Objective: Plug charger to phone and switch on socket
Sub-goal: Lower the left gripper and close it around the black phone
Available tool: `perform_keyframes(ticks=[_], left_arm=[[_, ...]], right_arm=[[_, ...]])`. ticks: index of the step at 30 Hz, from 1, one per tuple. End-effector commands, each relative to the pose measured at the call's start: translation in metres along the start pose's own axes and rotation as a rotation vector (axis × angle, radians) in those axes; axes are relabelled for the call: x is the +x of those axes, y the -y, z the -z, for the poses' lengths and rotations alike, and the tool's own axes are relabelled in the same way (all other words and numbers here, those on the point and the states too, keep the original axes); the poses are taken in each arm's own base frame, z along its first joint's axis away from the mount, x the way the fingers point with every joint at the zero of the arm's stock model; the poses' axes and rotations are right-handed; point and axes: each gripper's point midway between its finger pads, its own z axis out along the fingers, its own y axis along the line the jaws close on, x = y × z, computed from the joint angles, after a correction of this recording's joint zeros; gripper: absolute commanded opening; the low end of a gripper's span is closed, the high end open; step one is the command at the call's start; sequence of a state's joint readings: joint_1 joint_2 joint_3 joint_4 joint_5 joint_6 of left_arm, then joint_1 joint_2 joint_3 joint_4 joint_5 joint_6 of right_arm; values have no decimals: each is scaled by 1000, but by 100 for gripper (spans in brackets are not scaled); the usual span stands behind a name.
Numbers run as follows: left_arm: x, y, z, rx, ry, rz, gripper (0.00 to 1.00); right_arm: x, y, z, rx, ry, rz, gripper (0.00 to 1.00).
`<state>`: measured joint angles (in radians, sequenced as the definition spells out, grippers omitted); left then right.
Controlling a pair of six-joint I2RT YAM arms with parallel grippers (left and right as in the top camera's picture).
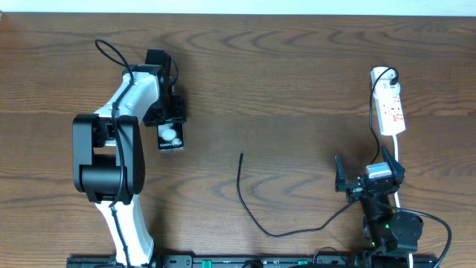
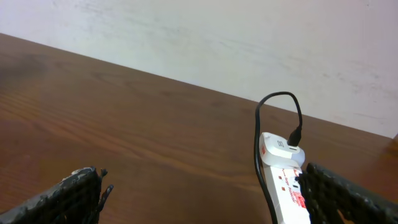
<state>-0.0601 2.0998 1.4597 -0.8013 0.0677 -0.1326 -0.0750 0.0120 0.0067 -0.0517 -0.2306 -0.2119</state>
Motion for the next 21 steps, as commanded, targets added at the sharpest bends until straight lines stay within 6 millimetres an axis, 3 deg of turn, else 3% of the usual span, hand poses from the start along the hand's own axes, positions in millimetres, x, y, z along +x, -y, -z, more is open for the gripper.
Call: perform_keyframes(ticks=[1,9,11,21], left_arm=[[18,-5,-24,-18,-76,5,34],[18,-5,-24,-18,-76,5,19],[18,-5,-24,-17,-76,5,8],[18,-5,-23,-17,-76,6,7]], right_arm=[[0,-1,0,-1,-1,3,99],[0,-1,0,-1,-1,3,99],[0,-1,0,-1,-1,3,99],[1,-1,0,-1,-1,3,99]])
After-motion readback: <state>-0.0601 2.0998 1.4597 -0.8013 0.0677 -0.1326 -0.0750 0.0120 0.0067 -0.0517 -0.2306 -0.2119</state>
